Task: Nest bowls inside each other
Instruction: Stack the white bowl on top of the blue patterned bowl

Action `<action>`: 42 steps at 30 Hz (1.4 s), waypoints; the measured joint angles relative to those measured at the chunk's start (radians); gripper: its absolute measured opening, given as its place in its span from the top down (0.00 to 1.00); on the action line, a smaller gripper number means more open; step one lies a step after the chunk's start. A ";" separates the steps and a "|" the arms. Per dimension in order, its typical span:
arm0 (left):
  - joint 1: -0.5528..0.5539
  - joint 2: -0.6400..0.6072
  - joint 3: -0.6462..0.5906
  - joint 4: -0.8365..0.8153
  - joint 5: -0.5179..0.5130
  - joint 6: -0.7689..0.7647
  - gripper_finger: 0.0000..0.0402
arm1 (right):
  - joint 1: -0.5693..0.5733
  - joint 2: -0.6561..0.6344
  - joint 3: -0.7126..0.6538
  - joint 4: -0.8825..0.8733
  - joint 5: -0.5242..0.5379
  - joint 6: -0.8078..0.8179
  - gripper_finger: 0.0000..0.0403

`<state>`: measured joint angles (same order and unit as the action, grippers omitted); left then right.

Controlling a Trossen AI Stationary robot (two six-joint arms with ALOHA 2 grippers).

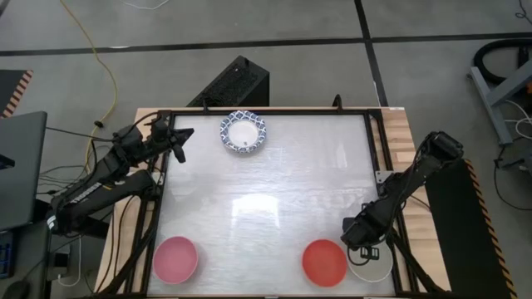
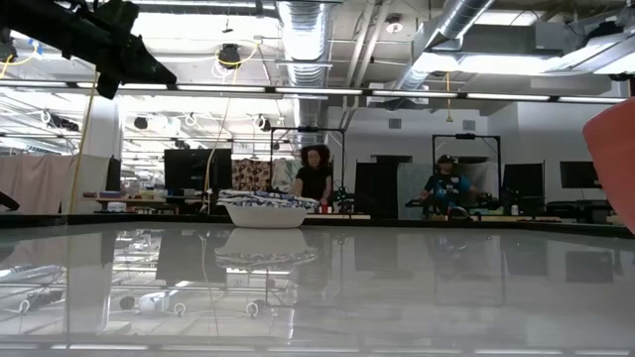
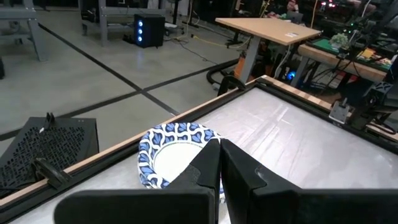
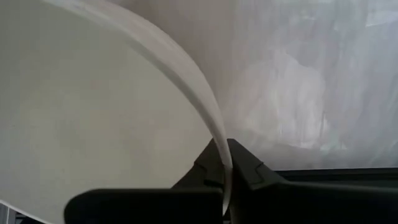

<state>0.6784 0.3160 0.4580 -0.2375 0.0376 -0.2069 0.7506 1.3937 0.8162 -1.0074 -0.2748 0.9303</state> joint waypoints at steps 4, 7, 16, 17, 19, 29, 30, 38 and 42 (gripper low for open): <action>0.000 0.000 0.000 0.000 0.000 0.004 1.00 | 0.000 0.000 0.000 -0.005 0.000 0.019 0.97; 0.000 0.000 0.000 0.000 0.000 0.004 1.00 | 0.001 -0.001 0.000 -0.005 0.000 0.038 0.97; 0.000 0.000 0.000 -0.016 0.000 0.004 1.00 | 0.002 -0.006 0.000 -0.005 -0.010 0.065 0.97; 0.000 0.000 0.000 -0.016 0.000 0.005 1.00 | 0.002 -0.010 0.000 -0.005 -0.010 0.068 0.97; 0.000 0.000 0.000 -0.017 0.000 0.005 1.00 | 0.002 -0.024 0.003 -0.013 -0.005 0.069 0.97; 0.000 0.000 0.000 -0.017 0.000 0.012 1.00 | 0.002 -0.098 0.032 -0.095 0.006 0.087 0.97; 0.000 0.000 0.000 -0.017 0.000 0.012 1.00 | 0.002 -0.104 0.035 -0.095 0.005 0.087 0.97; 0.000 0.000 0.000 -0.017 0.000 0.012 1.00 | 0.000 -0.133 0.097 -0.149 -0.008 0.093 0.97; 0.000 0.000 0.000 -0.018 -0.004 0.012 1.00 | 0.000 -0.133 0.144 -0.206 -0.008 0.093 0.97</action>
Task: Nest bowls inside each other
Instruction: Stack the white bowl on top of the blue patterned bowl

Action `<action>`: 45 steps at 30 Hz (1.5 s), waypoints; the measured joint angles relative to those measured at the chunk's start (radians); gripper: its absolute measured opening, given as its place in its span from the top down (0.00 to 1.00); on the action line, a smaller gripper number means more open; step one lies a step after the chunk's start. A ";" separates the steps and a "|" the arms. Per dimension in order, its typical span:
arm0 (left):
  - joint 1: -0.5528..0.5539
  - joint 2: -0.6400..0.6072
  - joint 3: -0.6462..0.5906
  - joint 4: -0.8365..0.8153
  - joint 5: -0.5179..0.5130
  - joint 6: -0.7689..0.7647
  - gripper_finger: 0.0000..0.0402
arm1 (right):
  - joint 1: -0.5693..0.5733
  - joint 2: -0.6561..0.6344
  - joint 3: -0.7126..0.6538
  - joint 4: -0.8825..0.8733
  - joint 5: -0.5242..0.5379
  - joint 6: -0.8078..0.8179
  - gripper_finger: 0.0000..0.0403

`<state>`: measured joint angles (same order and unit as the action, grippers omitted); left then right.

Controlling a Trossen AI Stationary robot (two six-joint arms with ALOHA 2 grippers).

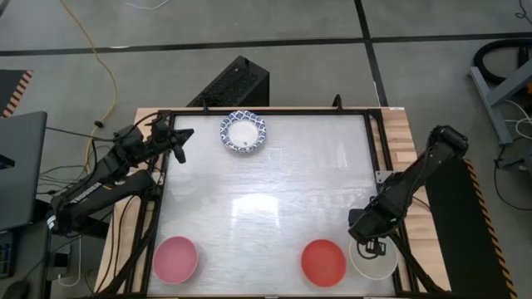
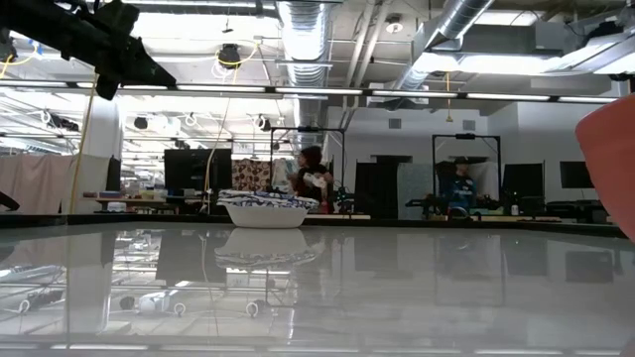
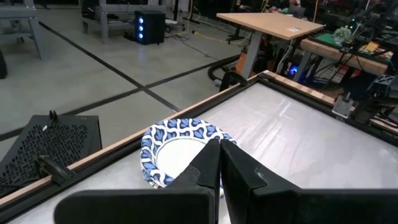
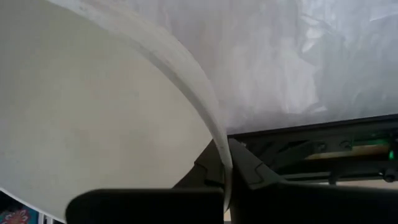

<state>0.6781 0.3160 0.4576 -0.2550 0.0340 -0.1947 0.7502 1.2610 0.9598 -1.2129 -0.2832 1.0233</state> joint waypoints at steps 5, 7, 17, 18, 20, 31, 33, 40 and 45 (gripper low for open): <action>0.000 0.000 0.000 0.000 -0.014 0.000 1.00 | 0.000 0.000 0.046 -0.024 -0.002 0.000 0.97; 0.000 0.000 0.000 0.000 -0.015 0.001 1.00 | 0.000 0.000 0.064 -0.030 -0.001 -0.001 0.97; 0.000 0.000 0.000 0.000 -0.015 0.000 1.00 | 0.000 0.000 0.137 -0.045 -0.001 -0.003 0.97; 0.000 0.000 0.000 0.000 -0.015 0.000 1.00 | 0.000 0.000 0.142 -0.044 -0.001 -0.003 0.97; 0.000 0.000 0.000 0.000 -0.015 0.002 1.00 | 0.000 0.000 0.149 -0.045 0.000 -0.003 0.97; 0.000 0.000 0.000 0.000 -0.015 0.016 1.00 | -0.052 0.002 0.151 -0.044 0.003 -0.016 0.97; 0.000 0.000 0.000 -0.001 -0.015 0.016 1.00 | -0.072 0.002 0.151 -0.044 0.005 -0.032 0.97; 0.000 0.000 0.000 -0.002 -0.015 0.016 1.00 | -0.154 0.002 0.151 -0.043 0.006 -0.087 0.97; 0.000 0.000 0.000 -0.002 -0.015 0.016 1.00 | -0.222 0.002 0.151 -0.042 0.024 -0.147 0.97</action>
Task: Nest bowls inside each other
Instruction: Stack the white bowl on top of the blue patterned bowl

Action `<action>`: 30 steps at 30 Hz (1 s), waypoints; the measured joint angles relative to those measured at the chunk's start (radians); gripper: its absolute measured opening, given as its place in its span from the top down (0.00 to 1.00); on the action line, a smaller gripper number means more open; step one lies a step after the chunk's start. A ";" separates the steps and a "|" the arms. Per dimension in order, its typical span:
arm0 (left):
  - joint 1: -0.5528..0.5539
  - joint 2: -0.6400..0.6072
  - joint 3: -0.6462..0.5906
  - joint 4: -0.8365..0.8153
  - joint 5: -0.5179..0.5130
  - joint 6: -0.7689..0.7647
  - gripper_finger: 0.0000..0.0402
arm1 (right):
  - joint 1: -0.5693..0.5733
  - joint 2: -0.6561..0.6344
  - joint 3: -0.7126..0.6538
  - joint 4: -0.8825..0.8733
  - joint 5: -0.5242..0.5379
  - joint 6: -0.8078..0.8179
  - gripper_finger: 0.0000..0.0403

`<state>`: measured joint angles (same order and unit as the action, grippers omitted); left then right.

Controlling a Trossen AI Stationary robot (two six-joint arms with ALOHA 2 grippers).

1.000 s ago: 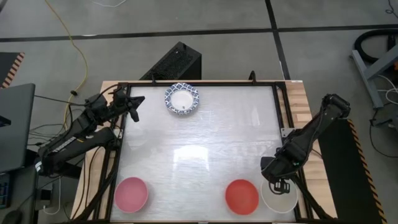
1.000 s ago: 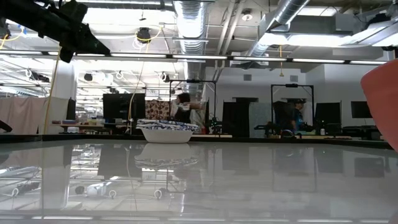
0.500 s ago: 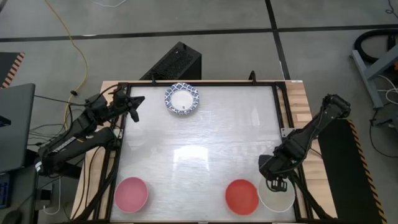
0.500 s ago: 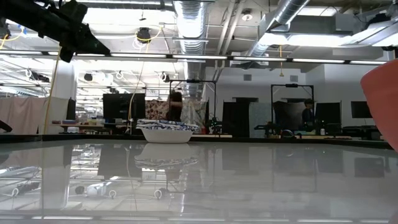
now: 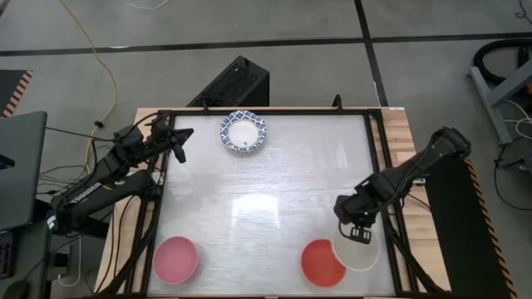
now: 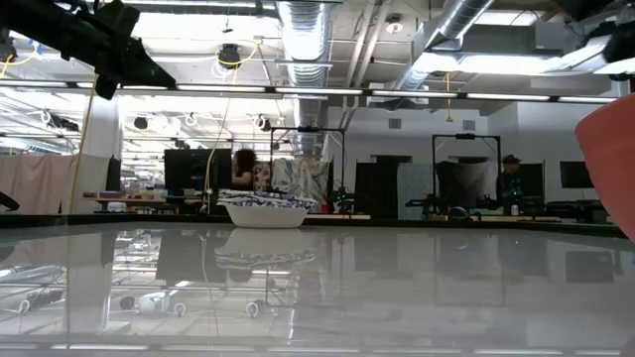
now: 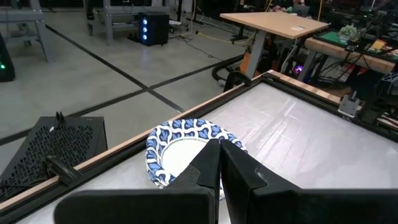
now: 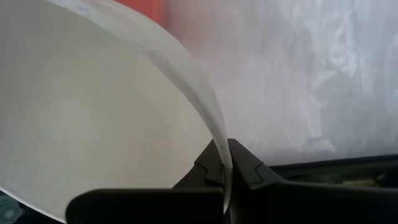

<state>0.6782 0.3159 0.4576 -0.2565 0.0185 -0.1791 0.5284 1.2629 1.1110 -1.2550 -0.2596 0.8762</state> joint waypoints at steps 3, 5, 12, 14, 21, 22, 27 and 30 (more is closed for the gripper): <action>0.000 0.000 0.000 0.000 0.000 -0.003 1.00 | -0.046 0.000 0.000 0.006 0.002 -0.048 0.97; 0.000 0.000 0.000 0.000 0.000 -0.005 1.00 | -0.076 0.000 0.000 0.012 0.016 -0.082 0.97; 0.000 0.000 0.000 0.000 0.000 -0.005 1.00 | -0.176 0.000 0.000 0.025 0.040 -0.205 0.97; 0.000 0.000 0.000 0.000 0.000 -0.005 1.00 | -0.202 0.000 0.000 0.037 0.051 -0.237 0.97; 0.000 0.000 0.000 0.000 0.000 -0.014 1.00 | -0.291 0.000 0.000 0.068 0.066 -0.342 0.97; 0.000 0.000 0.000 0.000 0.000 -0.018 1.00 | -0.304 0.000 0.000 0.068 0.068 -0.353 0.97; 0.000 0.000 0.000 0.000 0.000 -0.022 1.00 | -0.376 0.000 0.000 0.067 0.081 -0.372 0.97; 0.000 0.000 0.000 0.000 -0.002 -0.027 1.00 | -0.429 0.001 0.000 0.067 0.080 -0.336 0.97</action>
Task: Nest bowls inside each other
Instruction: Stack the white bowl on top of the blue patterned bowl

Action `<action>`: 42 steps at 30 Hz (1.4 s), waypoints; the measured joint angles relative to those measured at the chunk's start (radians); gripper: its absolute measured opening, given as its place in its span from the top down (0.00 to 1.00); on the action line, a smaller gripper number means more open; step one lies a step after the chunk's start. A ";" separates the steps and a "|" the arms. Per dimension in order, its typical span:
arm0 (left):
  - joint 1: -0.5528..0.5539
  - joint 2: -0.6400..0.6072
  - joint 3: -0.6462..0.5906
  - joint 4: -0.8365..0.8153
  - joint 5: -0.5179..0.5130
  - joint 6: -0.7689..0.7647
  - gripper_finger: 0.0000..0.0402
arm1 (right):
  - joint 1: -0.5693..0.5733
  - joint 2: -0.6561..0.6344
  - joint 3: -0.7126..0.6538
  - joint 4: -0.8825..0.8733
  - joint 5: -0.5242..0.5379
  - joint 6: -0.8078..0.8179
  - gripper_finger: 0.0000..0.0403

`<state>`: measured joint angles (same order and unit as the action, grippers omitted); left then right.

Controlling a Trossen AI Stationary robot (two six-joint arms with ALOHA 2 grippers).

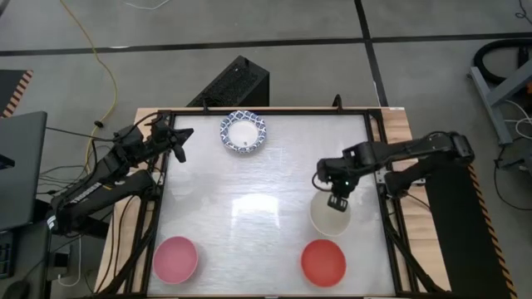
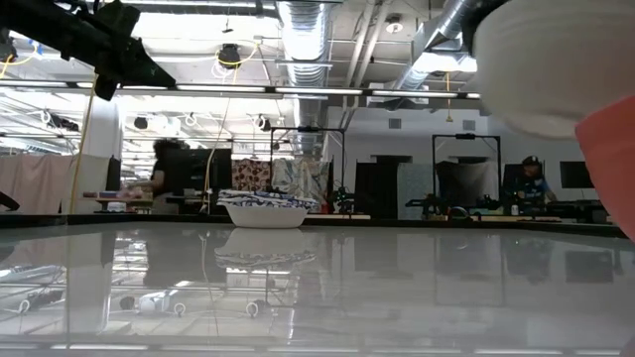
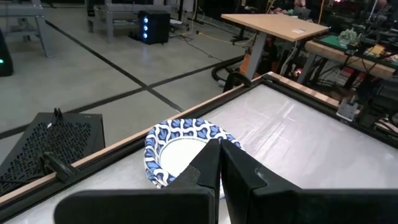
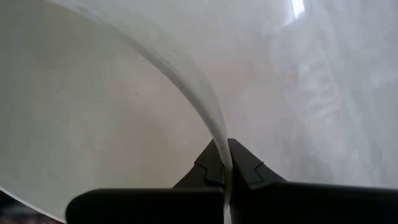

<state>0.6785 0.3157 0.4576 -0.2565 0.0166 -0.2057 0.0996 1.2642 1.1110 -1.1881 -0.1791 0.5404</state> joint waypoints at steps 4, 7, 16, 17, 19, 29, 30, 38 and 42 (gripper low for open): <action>0.000 0.000 0.000 0.000 -0.002 -0.001 1.00 | -0.071 0.000 0.000 0.000 0.000 0.096 0.97; 0.000 0.000 0.000 0.000 -0.002 -0.001 1.00 | -0.111 0.000 0.000 0.000 0.001 0.140 0.97; 0.000 0.000 0.000 0.000 -0.002 -0.001 1.00 | -0.185 0.000 0.000 0.053 0.026 0.224 0.97; 0.000 0.000 0.000 0.000 -0.002 -0.001 1.00 | -0.190 0.000 0.000 0.059 0.027 0.234 0.96; 0.000 0.000 0.000 0.000 -0.002 -0.001 1.00 | -0.203 0.000 0.000 0.063 0.029 0.250 0.96; 0.000 0.000 0.000 0.000 -0.010 -0.001 1.00 | -0.232 0.000 0.000 0.066 0.029 0.353 0.97; 0.000 0.000 0.000 0.000 -0.018 -0.001 1.00 | -0.235 0.001 0.000 0.067 0.029 0.361 0.97; 0.000 0.000 0.000 0.000 -0.049 0.001 1.00 | -0.262 0.118 0.029 0.063 0.034 0.332 0.97; 0.000 0.000 0.000 0.000 -0.050 0.000 1.00 | -0.261 0.217 0.111 0.057 0.033 0.258 0.97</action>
<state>0.6783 0.3158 0.4576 -0.2564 -0.0330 -0.2054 -0.1616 1.4809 1.2223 -1.1312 -0.1459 0.7987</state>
